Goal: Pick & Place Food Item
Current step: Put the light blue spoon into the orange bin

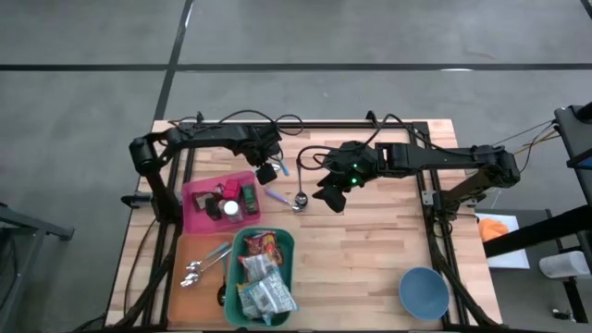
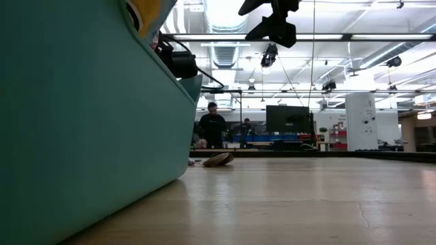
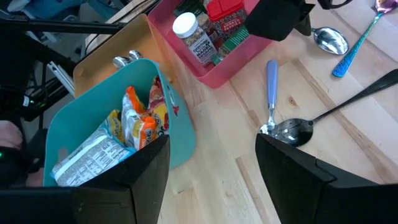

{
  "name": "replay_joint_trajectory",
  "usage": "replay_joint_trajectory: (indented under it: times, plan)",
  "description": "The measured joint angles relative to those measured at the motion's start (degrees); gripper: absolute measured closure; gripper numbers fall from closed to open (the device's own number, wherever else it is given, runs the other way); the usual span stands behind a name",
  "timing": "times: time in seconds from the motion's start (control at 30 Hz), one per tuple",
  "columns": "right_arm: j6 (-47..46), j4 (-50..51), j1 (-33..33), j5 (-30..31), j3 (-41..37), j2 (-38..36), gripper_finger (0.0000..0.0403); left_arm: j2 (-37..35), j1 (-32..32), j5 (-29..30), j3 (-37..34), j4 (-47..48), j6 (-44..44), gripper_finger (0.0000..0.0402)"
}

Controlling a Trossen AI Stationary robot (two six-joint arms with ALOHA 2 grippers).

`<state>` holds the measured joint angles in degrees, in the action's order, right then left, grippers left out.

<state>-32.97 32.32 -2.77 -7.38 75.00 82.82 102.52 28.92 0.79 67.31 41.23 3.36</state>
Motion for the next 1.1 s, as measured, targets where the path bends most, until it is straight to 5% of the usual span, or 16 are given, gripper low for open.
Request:
replay_joint_trajectory:
  times: [0.4,0.67,0.73,0.87,1.1]
  plan:
    - [-0.02,-0.02,0.0,0.0,0.0,0.0,0.017,-1.33,0.75,-2.91,1.02,7.97,-0.55,0.0165]
    - [-0.02,-0.04,0.0,-0.02,0.0,0.0,0.017,-2.23,0.75,-10.49,0.54,6.11,0.78,0.0165]
    - [-0.02,-0.04,-0.02,-0.02,0.0,0.0,0.017,-2.27,0.75,-10.81,0.54,3.41,-4.49,0.0165]
    - [-0.02,-0.04,0.0,-0.04,0.0,0.0,0.017,-2.4,-0.54,-2.24,0.54,1.6,-25.19,0.0165]
    - [-0.02,-0.02,0.0,-0.07,0.0,0.0,0.017,-2.6,-10.64,20.24,0.5,0.99,-27.25,0.0165]
